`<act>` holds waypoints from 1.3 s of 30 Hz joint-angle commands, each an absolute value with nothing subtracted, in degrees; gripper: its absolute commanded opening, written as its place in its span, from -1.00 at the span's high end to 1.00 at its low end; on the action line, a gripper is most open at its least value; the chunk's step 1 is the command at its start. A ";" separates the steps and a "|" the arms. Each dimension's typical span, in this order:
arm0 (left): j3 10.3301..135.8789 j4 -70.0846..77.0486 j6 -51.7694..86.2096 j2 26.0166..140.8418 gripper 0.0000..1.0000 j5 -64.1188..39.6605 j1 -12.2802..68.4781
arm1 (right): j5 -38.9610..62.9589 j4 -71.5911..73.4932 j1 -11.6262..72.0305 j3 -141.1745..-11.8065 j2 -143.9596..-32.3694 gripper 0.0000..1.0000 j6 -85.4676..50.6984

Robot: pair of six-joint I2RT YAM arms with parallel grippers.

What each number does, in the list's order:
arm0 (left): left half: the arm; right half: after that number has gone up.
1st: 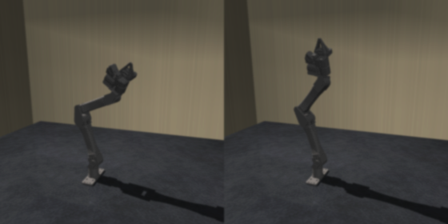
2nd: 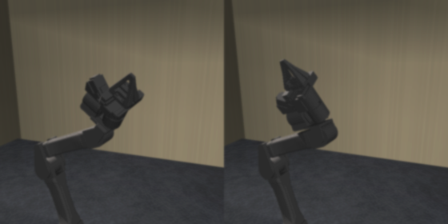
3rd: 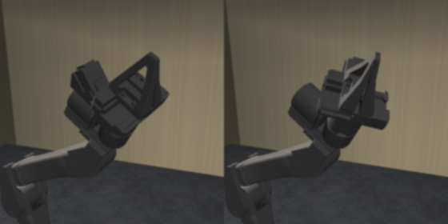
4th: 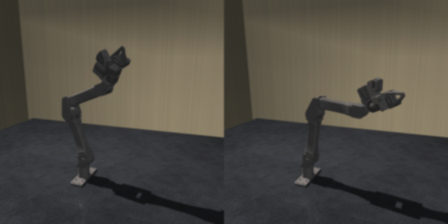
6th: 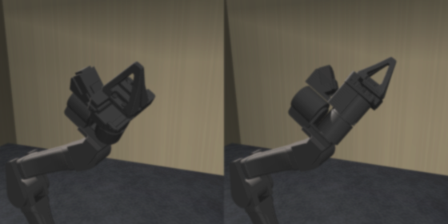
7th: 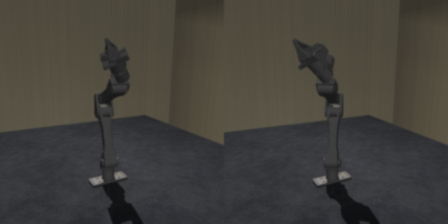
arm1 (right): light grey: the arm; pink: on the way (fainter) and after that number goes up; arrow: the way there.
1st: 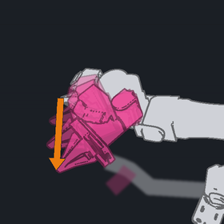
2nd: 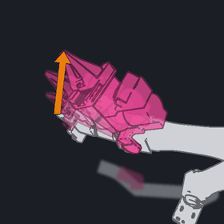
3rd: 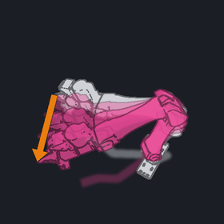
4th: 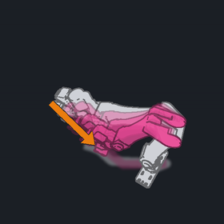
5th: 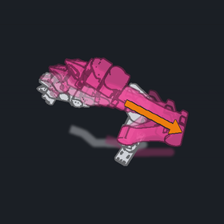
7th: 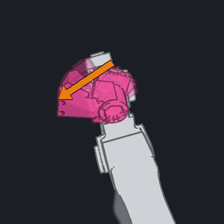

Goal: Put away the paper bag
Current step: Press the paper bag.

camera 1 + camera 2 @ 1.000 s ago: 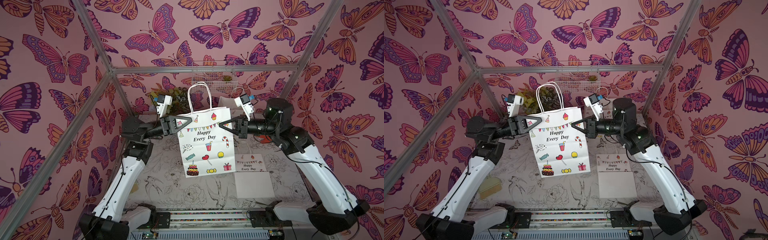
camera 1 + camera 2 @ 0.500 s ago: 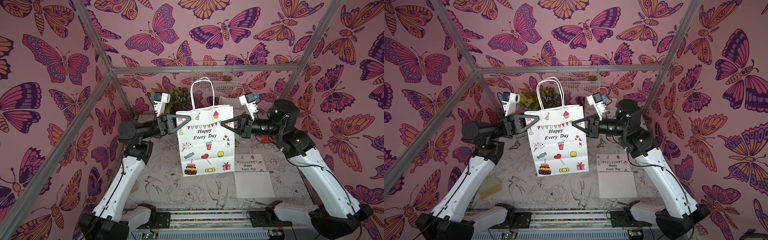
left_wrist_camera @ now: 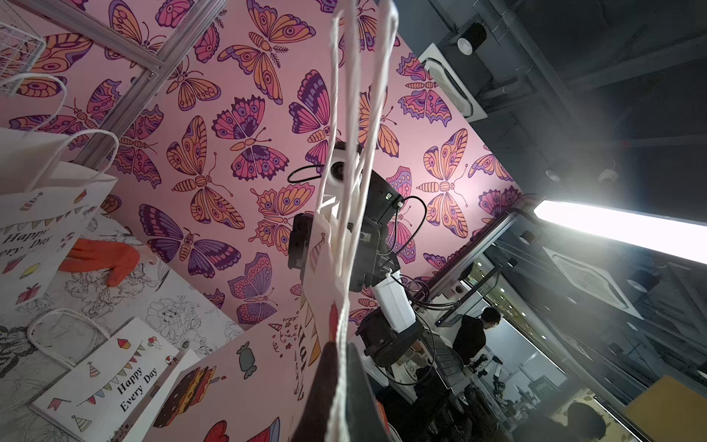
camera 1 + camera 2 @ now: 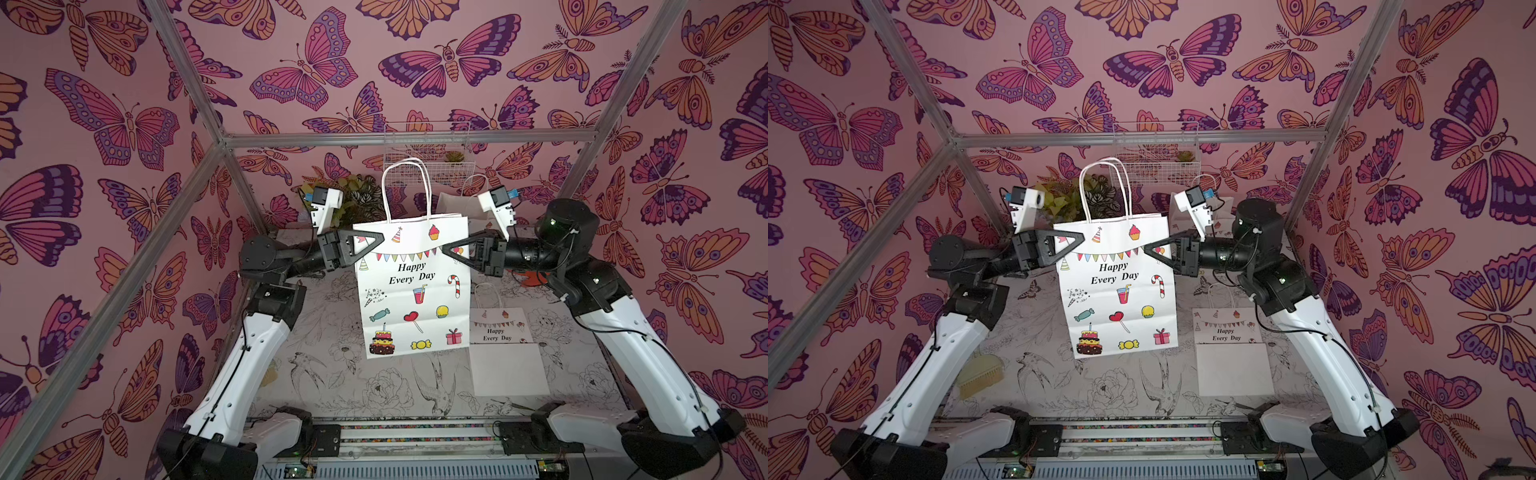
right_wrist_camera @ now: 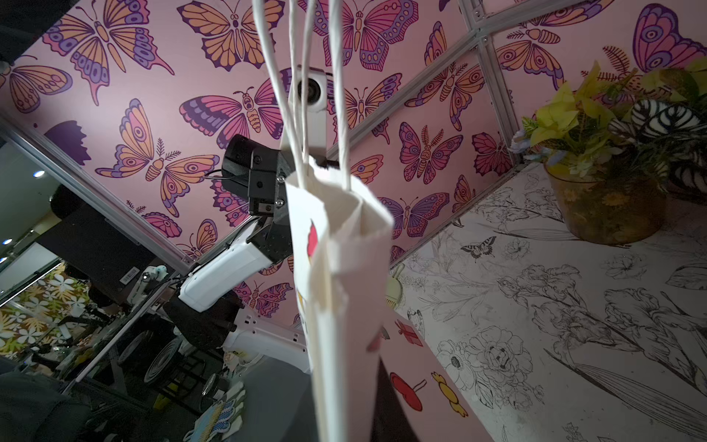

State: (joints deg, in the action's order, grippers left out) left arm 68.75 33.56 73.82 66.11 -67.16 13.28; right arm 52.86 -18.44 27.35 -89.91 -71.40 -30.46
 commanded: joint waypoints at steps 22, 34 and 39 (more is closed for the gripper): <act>71.15 39.83 79.01 65.73 1.00 -67.58 14.49 | 68.16 12.45 27.76 -91.70 -75.83 -0.16 -50.15; 71.30 40.71 79.67 65.79 0.96 -66.97 14.77 | 64.65 -5.26 28.35 -95.14 -76.43 0.69 -37.97; 70.77 40.74 79.71 66.01 0.41 -66.87 14.80 | 63.32 -6.60 27.74 -95.45 -77.26 1.00 -37.53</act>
State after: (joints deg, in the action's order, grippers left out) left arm 70.26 38.52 79.85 66.11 -67.72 14.70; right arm 63.81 -4.23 27.90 -93.84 -76.71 -39.66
